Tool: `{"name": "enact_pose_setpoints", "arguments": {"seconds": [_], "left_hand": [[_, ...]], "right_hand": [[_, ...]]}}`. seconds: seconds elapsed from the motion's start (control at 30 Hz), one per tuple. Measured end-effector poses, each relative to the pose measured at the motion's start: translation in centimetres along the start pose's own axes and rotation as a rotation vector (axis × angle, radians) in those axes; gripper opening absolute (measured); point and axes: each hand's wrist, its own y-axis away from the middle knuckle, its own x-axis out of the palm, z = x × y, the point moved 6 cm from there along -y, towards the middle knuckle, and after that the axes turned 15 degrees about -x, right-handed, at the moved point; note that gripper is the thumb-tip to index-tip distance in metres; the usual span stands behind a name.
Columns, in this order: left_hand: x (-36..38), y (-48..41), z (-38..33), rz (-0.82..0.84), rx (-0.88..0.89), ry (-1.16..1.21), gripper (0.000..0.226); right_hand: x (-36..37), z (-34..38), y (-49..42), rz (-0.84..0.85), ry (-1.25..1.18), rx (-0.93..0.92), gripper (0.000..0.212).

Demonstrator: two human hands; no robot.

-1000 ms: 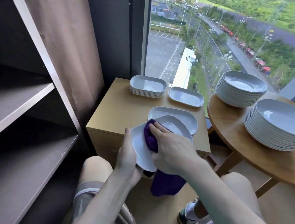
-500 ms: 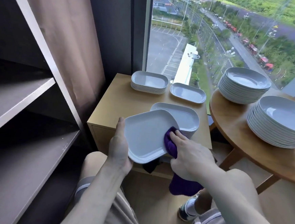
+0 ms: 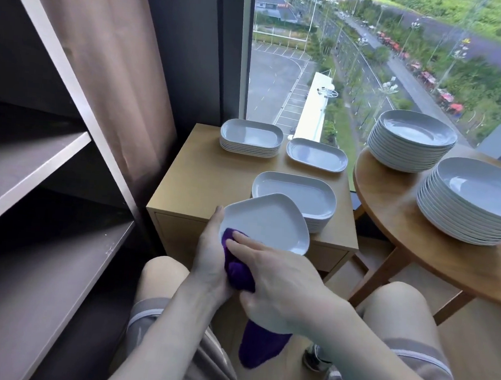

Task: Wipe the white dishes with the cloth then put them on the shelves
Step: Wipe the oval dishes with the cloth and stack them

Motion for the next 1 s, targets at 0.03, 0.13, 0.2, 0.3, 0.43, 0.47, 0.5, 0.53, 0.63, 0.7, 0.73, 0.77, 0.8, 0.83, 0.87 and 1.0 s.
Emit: {"name": "enact_pose_setpoints", "arguments": {"seconds": [0.03, 0.13, 0.2, 0.3, 0.43, 0.47, 0.5, 0.53, 0.63, 0.7, 0.73, 0.77, 0.8, 0.83, 0.87, 1.0], "left_hand": [[0.2, 0.0, 0.2, 0.013, -0.012, -0.001, 0.066], [0.9, -0.1, 0.6, 0.034, -0.01, 0.003, 0.065], [0.7, -0.1, 0.2, 0.013, 0.031, -0.018, 0.067], [0.1, 0.4, -0.9, -0.054, 0.115, -0.062, 0.068], [-0.6, 0.7, -2.0, -0.115, 0.165, -0.085, 0.067], [-0.7, 0.7, -2.3, -0.122, 0.171, -0.085, 0.066], [-1.0, 0.7, -2.6, -0.129, 0.176, -0.08, 0.066], [-1.2, 0.6, -2.9, -0.135, 0.181, -0.074, 0.066], [-1.6, 0.4, -3.4, -0.142, 0.187, -0.066, 0.066], [-1.5, 0.2, -3.1, -0.13, 0.169, -0.046, 0.067], [-1.4, 0.1, -2.8, -0.125, 0.163, -0.035, 0.067], [-1.3, 0.0, -2.7, -0.124, 0.161, -0.023, 0.068], [-1.2, -0.1, -2.5, -0.123, 0.157, -0.012, 0.068], [-1.1, -0.2, -2.4, -0.119, 0.15, -0.001, 0.067], [-1.0, -0.3, -2.2, -0.109, 0.137, 0.012, 0.065], [-0.7, -0.4, -1.3, -0.085, 0.078, 0.0, 0.062]], "right_hand": [[-0.3, -0.4, -0.4, -0.006, 0.013, 0.003, 0.071], [-1.3, -2.4, -1.5, 0.0, 0.052, 0.059, 0.07], [-2.1, -4.1, -1.9, 0.014, 0.082, 0.116, 0.072], [-3.5, -6.9, -1.9, -0.003, 0.113, 0.208, 0.073], [-4.2, -9.0, -1.2, 0.003, 0.183, 0.273, 0.073], [-3.8, -9.0, -1.0, 0.011, 0.202, 0.275, 0.074], [-3.3, -8.8, -0.7, 0.02, 0.216, 0.274, 0.075], [-2.7, -8.5, -0.4, 0.028, 0.226, 0.269, 0.075], [-1.1, -6.8, 0.5, 0.026, 0.219, 0.22, 0.071], [-0.5, -5.1, 0.9, 0.015, 0.197, 0.159, 0.067], [-0.3, -4.1, 0.9, 0.012, 0.185, 0.122, 0.066], [-0.1, -3.0, 0.9, 0.01, 0.175, 0.082, 0.066], [0.1, -2.0, 0.8, 0.007, 0.168, 0.042, 0.065], [0.3, -1.2, 0.6, 0.003, 0.166, 0.005, 0.065], [0.4, -0.5, 0.4, -0.002, 0.169, -0.027, 0.064], [0.6, 0.0, -1.2, -0.002, 0.198, -0.072, 0.07]]}}
